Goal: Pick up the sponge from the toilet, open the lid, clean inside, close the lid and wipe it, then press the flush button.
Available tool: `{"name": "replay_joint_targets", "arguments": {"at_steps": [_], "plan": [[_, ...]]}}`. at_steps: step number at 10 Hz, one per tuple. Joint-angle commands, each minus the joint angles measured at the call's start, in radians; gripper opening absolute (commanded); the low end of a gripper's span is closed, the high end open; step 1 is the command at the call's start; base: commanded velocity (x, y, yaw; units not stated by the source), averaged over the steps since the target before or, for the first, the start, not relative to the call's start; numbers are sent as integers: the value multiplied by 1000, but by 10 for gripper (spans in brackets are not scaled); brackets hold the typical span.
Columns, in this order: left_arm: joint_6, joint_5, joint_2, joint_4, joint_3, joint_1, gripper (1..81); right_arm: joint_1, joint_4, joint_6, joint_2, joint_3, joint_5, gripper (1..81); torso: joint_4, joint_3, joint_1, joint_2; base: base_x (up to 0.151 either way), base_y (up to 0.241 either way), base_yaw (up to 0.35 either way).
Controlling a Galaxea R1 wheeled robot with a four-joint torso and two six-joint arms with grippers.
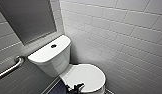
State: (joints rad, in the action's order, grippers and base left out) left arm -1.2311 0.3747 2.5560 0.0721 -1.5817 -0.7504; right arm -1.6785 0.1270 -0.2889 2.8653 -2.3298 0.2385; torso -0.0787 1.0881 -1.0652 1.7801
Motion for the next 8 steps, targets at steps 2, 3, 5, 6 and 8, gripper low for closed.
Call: {"name": "replay_joint_targets", "arguments": {"at_steps": [2,3,5,6,8], "plan": [[21,150,-78,-25,63,154,811,-16,20,-1,10,37,-61,10,0,0,0,0,0,0,0],[19,162,-84,-31,65,153,811,-16,20,1,10,37,-61,10,0,0,0,0,0,0,0],[16,177,-91,-32,64,151,811,-14,22,-1,11,35,-61,10,0,0,0,0,0,0,0],[4,191,-95,-32,65,151,811,-14,20,-1,14,35,-61,10,0,0,0,0,0,0,0],[-24,216,-114,-32,68,151,811,-14,22,-1,19,32,-61,10,0,-38,0,0,0,0,0]]}}
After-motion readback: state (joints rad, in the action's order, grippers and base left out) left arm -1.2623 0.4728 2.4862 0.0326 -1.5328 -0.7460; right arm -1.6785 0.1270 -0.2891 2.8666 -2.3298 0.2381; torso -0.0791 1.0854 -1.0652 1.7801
